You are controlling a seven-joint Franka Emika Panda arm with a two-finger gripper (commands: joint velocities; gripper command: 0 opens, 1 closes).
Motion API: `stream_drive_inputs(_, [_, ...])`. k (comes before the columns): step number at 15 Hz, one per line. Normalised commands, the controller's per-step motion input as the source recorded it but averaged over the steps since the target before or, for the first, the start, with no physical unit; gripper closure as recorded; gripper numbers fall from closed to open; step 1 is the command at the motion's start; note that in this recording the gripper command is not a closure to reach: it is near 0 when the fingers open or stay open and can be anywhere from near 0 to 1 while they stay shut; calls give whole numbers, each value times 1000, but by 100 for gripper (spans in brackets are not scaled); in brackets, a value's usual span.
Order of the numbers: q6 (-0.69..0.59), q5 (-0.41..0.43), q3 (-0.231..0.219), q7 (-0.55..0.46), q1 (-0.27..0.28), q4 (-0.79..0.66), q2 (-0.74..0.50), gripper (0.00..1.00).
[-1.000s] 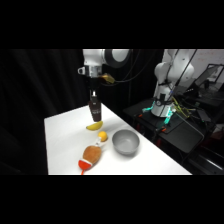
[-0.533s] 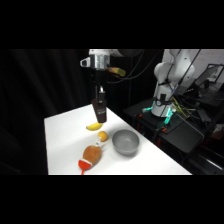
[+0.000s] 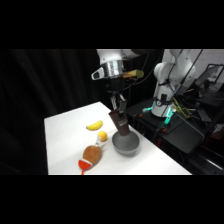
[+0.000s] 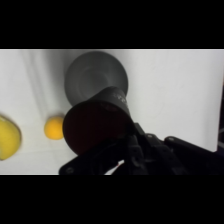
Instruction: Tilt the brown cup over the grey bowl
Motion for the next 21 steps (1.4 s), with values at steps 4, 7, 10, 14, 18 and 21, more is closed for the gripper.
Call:
stream_drive_inputs(4, [-613, 514, -131, -668, -54, 235, 144, 11])
stream_drive_inputs(7, [-692, 399, -100, -535, -130, 383, 325, 11])
stream_drive_inputs(10, [-735, 343, -55, -432, -176, 459, 392, 13])
stream_drive_inputs(14, [-759, 313, -17, -259, -193, 528, 481, 15])
stream_drive_inputs(18, [-640, 297, 12, -50, -168, 512, 460, 18])
stream_drive_inputs(21, [-425, 228, 27, 63, -105, 400, 318, 18])
